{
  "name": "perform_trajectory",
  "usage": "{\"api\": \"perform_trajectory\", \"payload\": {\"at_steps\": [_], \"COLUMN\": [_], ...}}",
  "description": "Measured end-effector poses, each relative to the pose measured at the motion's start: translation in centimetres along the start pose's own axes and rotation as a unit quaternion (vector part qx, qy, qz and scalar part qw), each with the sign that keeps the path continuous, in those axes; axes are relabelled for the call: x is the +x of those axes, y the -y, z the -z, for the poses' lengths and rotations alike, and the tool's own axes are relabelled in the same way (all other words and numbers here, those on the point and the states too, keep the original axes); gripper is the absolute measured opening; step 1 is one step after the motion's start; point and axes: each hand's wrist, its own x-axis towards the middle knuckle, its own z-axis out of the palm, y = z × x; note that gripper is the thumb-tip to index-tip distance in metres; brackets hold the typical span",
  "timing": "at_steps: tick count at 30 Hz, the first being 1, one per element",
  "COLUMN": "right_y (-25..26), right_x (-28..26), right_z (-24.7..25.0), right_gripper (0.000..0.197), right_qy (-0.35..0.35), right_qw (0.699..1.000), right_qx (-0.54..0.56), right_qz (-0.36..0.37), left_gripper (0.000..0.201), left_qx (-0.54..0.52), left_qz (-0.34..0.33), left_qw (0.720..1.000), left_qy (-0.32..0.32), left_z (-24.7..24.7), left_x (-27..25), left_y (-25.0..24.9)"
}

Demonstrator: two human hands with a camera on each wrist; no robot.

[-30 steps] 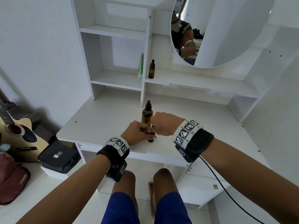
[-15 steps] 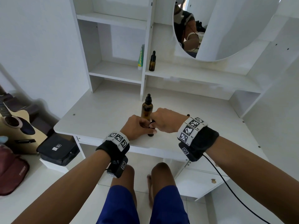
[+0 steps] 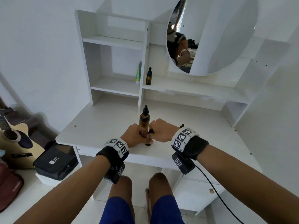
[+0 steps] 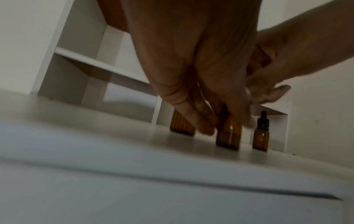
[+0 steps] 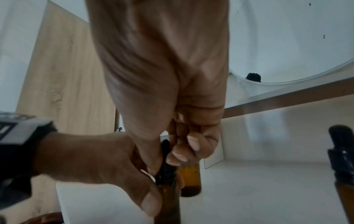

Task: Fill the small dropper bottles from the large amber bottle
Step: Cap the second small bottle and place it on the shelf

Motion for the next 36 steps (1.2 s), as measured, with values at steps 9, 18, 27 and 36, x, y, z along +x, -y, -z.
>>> {"api": "perform_trajectory", "payload": {"at_steps": [9, 18, 27, 36], "right_y": [-0.8, -2.3, -4.6, -7.0], "right_x": [-1.0, 0.3, 6.1, 12.6], "right_z": [-3.0, -0.6, 9.0, 9.8], "right_gripper": [0.028, 0.028, 0.026, 0.043], "right_qy": [-0.046, -0.157, -0.334, -0.340], "right_qw": [0.992, 0.967, 0.923, 0.909], "right_qx": [0.114, 0.199, 0.189, 0.226], "right_qz": [-0.002, -0.010, -0.026, -0.083], "left_gripper": [0.047, 0.046, 0.047, 0.048], "left_qx": [0.229, 0.228, 0.243, 0.248], "left_qz": [0.071, 0.109, 0.111, 0.103], "left_qw": [0.971, 0.967, 0.964, 0.963], "left_qy": [0.008, 0.010, 0.012, 0.032], "left_z": [3.8, 3.4, 3.4, 3.5], "left_x": [0.9, 0.8, 0.4, 0.2], "left_y": [1.5, 2.3, 2.5, 2.8]}}
